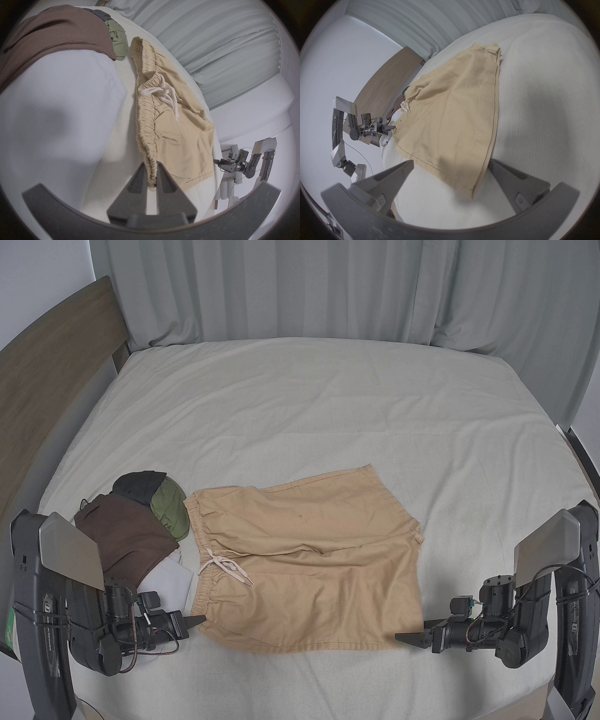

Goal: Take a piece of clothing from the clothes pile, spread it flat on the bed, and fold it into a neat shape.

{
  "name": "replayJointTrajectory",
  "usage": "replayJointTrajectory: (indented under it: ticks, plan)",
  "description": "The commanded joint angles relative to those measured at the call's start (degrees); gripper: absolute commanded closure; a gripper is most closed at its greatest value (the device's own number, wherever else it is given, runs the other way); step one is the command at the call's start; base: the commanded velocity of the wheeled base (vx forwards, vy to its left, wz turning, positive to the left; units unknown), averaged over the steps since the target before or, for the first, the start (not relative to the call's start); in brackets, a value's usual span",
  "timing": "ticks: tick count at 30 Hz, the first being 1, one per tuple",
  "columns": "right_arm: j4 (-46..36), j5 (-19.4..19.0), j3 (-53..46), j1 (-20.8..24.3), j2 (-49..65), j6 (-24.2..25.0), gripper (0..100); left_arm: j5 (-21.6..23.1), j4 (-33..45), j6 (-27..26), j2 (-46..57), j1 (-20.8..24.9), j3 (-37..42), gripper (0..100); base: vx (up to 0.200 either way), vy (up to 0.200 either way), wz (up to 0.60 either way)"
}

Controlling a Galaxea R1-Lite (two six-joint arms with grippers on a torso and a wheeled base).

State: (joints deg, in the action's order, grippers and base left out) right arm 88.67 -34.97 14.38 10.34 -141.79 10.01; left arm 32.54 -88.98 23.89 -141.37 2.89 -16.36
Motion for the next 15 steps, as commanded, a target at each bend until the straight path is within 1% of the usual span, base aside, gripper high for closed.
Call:
replayJointTrajectory:
  ticks: [1, 15]
  plan:
    - [-0.08, -0.01, 0.03, 0.12, -0.33, 0.01, 100, -0.02, -0.05, 0.01, -0.04, -0.08, 0.01, 100, 0.000, 0.000, 0.00]
    - [-0.08, 0.26, 0.03, -0.49, -0.33, -0.16, 100, -0.02, -0.05, 0.01, -0.04, -0.08, 0.19, 100, 0.000, 0.000, 0.00]
